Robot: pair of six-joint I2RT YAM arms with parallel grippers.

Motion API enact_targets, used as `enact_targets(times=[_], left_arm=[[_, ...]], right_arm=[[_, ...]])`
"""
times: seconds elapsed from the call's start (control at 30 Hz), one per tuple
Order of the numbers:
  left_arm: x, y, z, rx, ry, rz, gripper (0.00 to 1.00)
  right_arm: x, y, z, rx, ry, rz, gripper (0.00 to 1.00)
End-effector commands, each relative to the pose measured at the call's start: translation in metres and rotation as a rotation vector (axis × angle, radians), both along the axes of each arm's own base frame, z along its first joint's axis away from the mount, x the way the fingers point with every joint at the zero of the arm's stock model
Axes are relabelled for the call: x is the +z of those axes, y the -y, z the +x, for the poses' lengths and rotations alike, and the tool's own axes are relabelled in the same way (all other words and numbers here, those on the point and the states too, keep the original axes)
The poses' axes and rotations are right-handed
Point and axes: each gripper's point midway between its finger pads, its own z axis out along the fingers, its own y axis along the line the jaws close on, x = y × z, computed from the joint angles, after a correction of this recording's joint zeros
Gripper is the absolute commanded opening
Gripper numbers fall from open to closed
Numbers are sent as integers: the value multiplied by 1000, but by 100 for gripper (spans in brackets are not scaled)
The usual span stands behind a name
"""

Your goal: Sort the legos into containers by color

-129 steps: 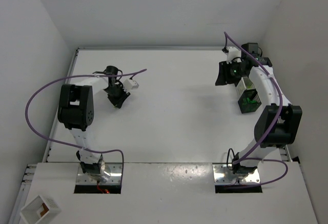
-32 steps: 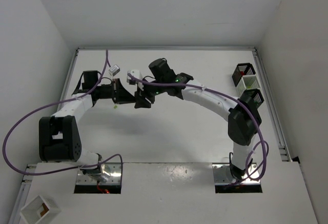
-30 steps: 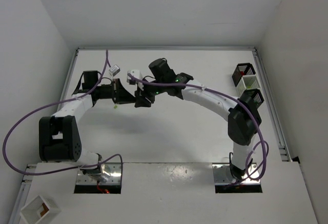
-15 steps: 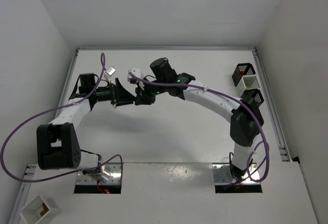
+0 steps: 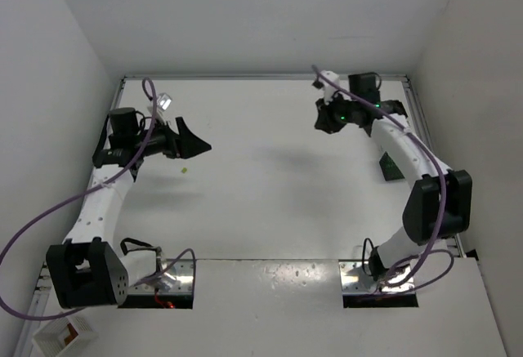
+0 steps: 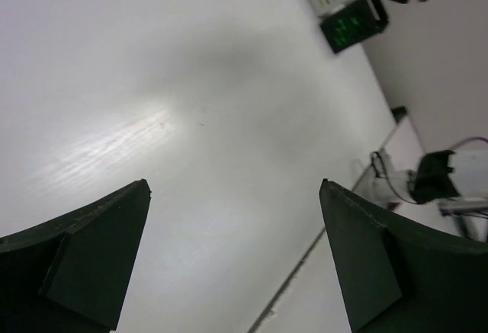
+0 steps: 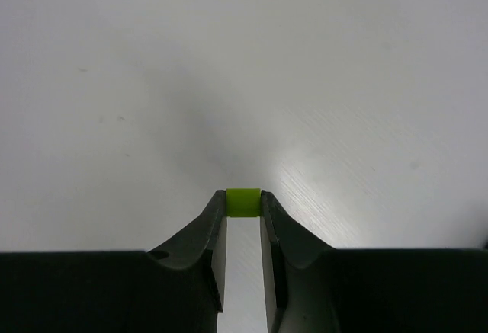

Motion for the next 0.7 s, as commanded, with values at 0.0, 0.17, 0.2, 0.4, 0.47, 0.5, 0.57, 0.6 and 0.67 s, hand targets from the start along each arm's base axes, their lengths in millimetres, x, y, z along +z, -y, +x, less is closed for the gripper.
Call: enact_targets(times=[0.0,0.17,0.2,0.4,0.47,0.5,0.57,0.6,0.67], left_arm=[[17,-12,20,73,108,196,99],[34,-24,37,137,168,402,99],[35,-23,39,141,170,413,99],[32,-34,48,207,177,512,99],[28,-40,52,235,164,537,99],[22,-47,57,262,137,568,99],[19,-49,59,269,113,590,99],[19,-50,59,277,112,597,99],[16,-51,61,270,108,605,99]], right_arm=[[13,84,6,-163,6,-64,0],[7,182,18,-357,-112,-86,0],[6,194,19,-385,-131,-84,0],[-13,259,19,-502,-231,-128,0],[-21,269,18,-519,-253,-149,0],[-21,270,20,-518,-262,-148,0],[-31,282,20,-545,-293,-161,0],[-31,282,20,-545,-293,-161,0],[-33,292,25,-579,-276,-174,1]])
